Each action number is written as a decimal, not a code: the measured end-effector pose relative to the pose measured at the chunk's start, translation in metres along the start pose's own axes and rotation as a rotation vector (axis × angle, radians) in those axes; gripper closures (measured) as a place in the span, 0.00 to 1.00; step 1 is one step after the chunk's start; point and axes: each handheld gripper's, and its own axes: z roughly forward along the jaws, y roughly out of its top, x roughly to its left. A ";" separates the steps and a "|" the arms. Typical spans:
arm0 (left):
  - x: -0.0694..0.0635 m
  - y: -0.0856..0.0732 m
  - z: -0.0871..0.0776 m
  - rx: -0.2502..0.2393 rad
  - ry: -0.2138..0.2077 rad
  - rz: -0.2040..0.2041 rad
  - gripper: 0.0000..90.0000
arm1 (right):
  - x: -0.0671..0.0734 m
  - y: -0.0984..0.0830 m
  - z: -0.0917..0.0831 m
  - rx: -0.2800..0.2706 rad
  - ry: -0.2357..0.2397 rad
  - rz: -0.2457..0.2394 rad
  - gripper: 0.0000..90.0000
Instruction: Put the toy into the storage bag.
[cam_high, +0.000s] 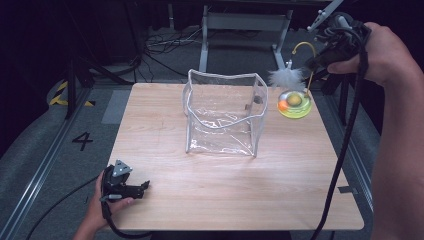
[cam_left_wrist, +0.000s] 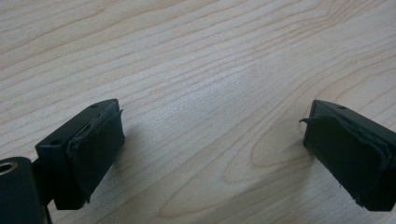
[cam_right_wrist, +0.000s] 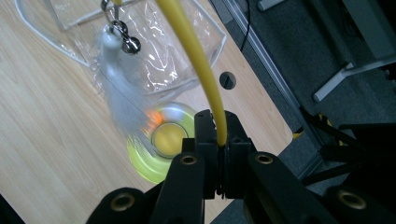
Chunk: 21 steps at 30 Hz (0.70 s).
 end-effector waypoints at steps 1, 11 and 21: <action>0.000 0.000 0.000 0.001 0.000 0.002 0.06 | 0.000 0.003 0.000 -0.007 0.008 -0.002 0.98; 0.000 0.000 0.000 0.003 -0.005 0.001 0.06 | 0.009 0.041 0.002 -0.024 0.011 -0.053 0.98; 0.000 0.000 0.000 0.002 -0.005 0.004 0.06 | 0.021 0.069 0.007 -0.045 0.035 -0.100 0.98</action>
